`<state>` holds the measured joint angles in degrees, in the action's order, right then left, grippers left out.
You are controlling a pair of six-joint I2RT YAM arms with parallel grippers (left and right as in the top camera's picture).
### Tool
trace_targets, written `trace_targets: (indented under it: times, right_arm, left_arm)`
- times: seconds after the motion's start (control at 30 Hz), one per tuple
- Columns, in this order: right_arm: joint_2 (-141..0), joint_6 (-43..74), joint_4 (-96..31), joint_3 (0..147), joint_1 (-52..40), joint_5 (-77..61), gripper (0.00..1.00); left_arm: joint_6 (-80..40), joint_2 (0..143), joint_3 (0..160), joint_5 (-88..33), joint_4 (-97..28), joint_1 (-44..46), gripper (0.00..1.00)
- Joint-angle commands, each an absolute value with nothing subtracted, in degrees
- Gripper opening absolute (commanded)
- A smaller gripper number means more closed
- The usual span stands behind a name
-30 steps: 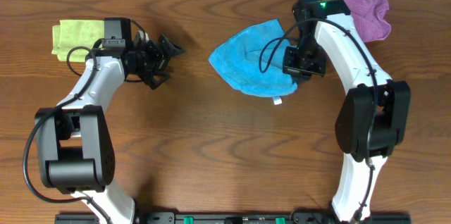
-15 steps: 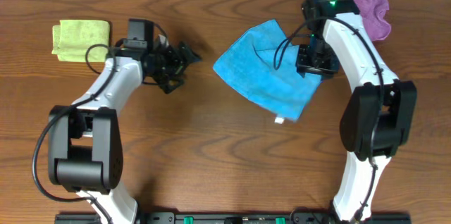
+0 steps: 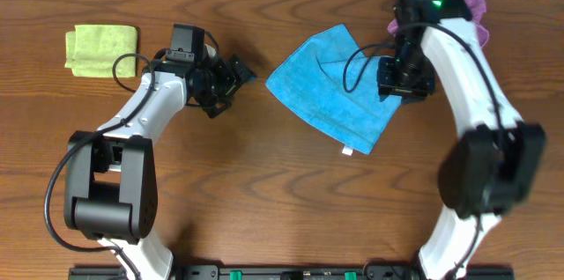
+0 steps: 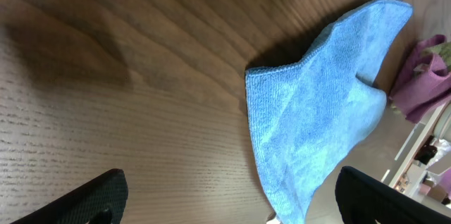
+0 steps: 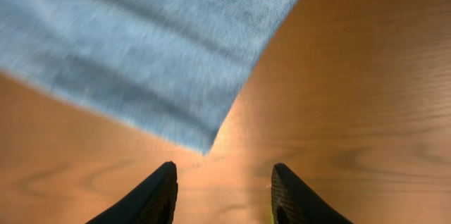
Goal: Fold the cloth
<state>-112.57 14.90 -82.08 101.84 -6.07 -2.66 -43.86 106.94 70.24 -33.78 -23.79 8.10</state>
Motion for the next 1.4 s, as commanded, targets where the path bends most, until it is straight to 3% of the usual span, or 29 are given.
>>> trace_targets:
  times: [0.0, 0.13, 0.2, 0.27, 0.43, 0.93, 1.37]
  right_arm:
    - [-104.25, 10.61, -79.2, 92.9, -4.73, -6.33, 0.44]
    - [-92.73, 10.63, -69.43, 72.4, -2.2, -14.57, 0.47]
    - [-86.48, 10.63, -60.53, 61.32, -0.97, -21.15, 0.56]
    - [-83.94, 11.2, -54.65, 56.14, -0.99, -23.51, 0.62]
    - [-83.68, 16.58, -43.77, 49.28, -3.11, -24.67, 0.61]
    - [-84.4, 24.03, -31.77, 41.5, -3.84, -22.9, 0.59]
    - [-88.92, 28.36, -25.98, 41.43, -4.8, -22.31, 0.57]
  left_arm:
    - [-43.48, 107.61, 70.98, -32.47, -23.94, 8.01, 0.95]
    - [-43.46, 107.61, 70.98, -32.42, -23.73, 8.01, 0.95]
    - [-43.48, 107.72, 70.98, -32.45, -22.55, 8.01, 0.95]
    - [-43.57, 108.29, 70.98, -33.06, -20.34, 8.03, 0.95]
    - [-46.13, 111.39, 71.0, -37.45, -14.92, 8.16, 0.96]
    - [-53.45, 117.75, 71.07, -38.46, 1.56, 9.26, 0.95]
    - [-54.92, 121.19, 71.16, -41.58, 3.75, 9.91, 0.95]
